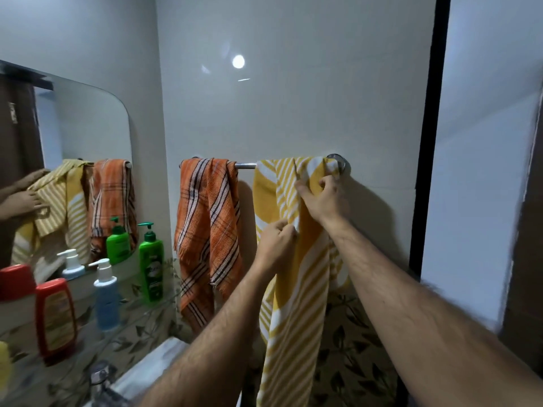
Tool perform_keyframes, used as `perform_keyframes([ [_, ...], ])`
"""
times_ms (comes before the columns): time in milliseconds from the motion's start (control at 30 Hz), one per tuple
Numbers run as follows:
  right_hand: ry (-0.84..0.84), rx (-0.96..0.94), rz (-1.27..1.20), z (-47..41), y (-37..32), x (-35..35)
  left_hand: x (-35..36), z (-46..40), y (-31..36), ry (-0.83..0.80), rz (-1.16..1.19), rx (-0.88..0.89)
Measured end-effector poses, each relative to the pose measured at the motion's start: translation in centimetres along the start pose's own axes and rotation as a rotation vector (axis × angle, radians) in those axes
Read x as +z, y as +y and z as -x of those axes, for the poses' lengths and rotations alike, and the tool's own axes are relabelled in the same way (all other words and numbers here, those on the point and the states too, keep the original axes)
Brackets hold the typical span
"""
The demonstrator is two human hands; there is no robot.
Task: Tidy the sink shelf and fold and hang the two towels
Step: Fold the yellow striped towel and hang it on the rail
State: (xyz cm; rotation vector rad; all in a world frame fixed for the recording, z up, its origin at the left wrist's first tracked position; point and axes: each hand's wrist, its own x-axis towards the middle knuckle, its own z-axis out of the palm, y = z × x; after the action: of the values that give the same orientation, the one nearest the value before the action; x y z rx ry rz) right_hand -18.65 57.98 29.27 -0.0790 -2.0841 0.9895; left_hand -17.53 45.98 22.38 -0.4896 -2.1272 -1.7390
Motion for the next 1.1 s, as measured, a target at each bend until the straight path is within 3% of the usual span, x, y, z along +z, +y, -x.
perform_keyframes([
  [133,-0.204,0.111,-0.082,0.9,-0.4,0.5,0.8,1.9,-0.3,-0.388,-0.155,-0.038],
  [200,-0.270,0.086,-0.018,1.2,0.1,0.9,0.9,2.3,-0.6,-0.568,-0.288,-0.065],
  [300,-0.369,-0.008,-0.009,2.1,1.3,1.1,-0.1,2.4,-1.5,-0.724,-0.240,-0.137],
  [367,-0.413,-0.037,-0.093,2.9,2.4,1.1,-1.7,2.2,-1.8,-0.656,-0.113,-0.200],
  [500,-0.426,-0.043,-0.250,4.3,4.3,0.7,-3.4,1.5,-2.9,-0.100,0.300,-0.242],
  [567,-0.492,-0.032,-0.307,4.8,5.1,0.6,-3.3,1.2,-3.3,0.049,0.382,-0.244],
  [733,-0.724,-0.023,-0.280,6.4,6.0,0.1,-1.4,1.9,-2.9,-0.075,0.271,-0.259],
  [900,-0.951,-0.026,-0.270,7.5,7.4,-0.8,-0.5,2.5,-3.8,0.058,0.299,-0.227],
  [1000,-0.827,0.094,-0.382,7.7,8.3,-1.1,-0.9,3.3,-4.8,0.107,0.386,-0.279],
  [1100,-0.464,0.202,-0.423,7.8,9.0,-0.9,-1.1,4.9,-5.7,0.090,0.425,-0.359],
])
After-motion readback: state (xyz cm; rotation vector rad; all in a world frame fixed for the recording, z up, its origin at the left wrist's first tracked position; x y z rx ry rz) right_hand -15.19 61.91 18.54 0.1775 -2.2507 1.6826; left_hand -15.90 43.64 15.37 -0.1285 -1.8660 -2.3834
